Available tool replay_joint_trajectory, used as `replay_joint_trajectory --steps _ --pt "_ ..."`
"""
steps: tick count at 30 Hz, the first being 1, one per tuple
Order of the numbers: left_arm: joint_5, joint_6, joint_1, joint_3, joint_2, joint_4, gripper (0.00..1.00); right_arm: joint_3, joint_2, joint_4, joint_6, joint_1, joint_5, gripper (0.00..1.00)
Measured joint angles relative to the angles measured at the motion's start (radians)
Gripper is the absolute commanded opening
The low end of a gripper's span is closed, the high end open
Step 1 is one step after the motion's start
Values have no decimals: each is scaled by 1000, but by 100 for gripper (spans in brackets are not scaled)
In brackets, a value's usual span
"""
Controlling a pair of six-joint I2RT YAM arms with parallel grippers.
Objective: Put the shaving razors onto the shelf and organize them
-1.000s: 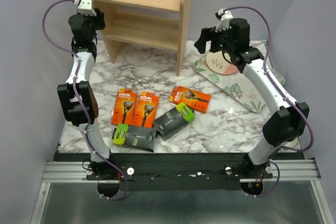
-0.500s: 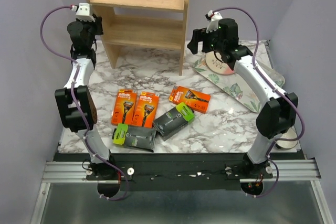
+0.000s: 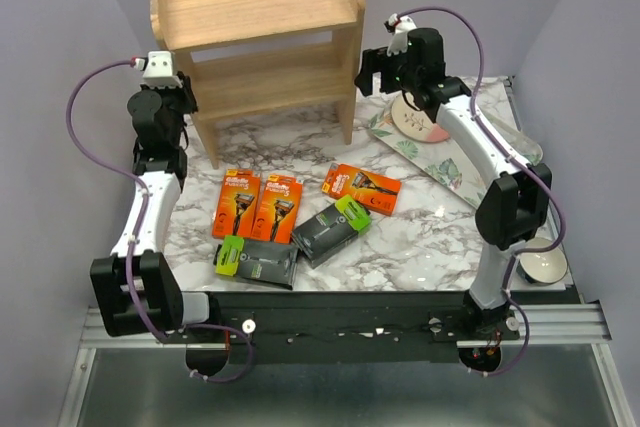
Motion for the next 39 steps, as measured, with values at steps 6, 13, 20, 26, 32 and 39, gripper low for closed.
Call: replay_joint_trajectory --steps 6,13,20,26,32,39 --pt "31 1 -33 -91 -139 -173 75 98 75 -6 -35 -4 2 100" --pt "180 3 -40 -244 -361 -402 87 113 96 20 -100 -6 5 100" --pt "388 -50 -200 -344 -444 -526 79 -262 -173 -61 -154 -2 -70 80" --pt "462 -93 -350 -409 -356 -552 60 -536 -354 -160 -142 -2 -288 74" --pt "500 -117 -450 -447 -290 -552 39 -702 -313 -216 -113 -2 -474 66" --pt "558 -135 -467 -505 -280 -559 31 -687 -150 -242 -115 -2 -605 56"
